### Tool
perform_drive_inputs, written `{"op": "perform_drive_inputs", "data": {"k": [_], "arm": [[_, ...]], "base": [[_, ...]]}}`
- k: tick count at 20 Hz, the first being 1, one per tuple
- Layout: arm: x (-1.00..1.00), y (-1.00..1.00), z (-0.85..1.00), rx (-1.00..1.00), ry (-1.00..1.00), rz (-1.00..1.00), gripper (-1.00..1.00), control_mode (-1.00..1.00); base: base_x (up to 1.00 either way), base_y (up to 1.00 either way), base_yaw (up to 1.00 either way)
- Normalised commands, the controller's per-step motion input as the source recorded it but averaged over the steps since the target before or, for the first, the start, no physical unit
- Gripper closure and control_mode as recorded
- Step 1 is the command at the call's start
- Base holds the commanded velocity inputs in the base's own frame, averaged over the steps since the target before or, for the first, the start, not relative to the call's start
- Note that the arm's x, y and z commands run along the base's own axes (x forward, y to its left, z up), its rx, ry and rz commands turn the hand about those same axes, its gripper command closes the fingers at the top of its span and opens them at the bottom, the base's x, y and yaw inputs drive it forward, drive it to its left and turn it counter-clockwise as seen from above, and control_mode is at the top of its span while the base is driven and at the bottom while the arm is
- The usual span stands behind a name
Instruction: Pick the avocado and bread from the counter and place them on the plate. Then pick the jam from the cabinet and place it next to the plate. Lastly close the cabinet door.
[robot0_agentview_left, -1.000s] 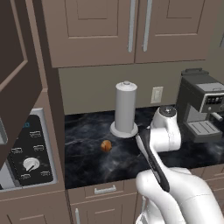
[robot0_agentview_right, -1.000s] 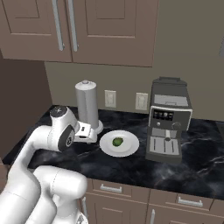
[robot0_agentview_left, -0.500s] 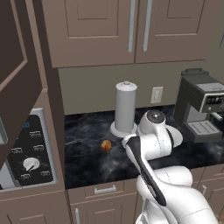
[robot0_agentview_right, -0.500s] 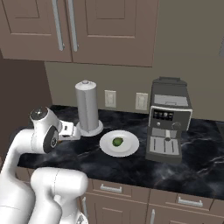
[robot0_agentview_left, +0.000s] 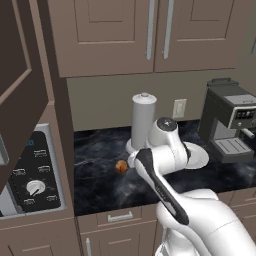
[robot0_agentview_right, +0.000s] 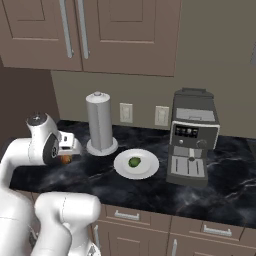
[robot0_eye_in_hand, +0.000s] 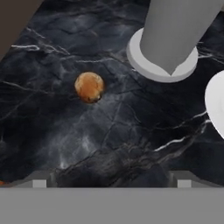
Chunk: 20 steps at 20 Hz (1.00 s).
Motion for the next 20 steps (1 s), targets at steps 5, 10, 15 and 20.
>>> {"op": "perform_drive_inputs", "data": {"k": [5, 10, 15, 20], "arm": [[0.26, 0.32, -0.04, 0.0, 0.03, 0.06, -1.0, -1.0], [0.42, 0.4, -0.14, 0.0, 0.01, 0.04, -1.0, -1.0], [0.41, 0.33, -0.24, 0.0, 0.0, 0.02, -1.0, -1.0], [0.34, 0.04, -0.41, 0.0, 0.0, 0.01, -1.0, -1.0]], "base": [[0.0, 0.0, 0.0], [0.0, 0.0, 0.0], [0.0, 0.0, 0.0], [0.0, 0.0, 0.0]]}}
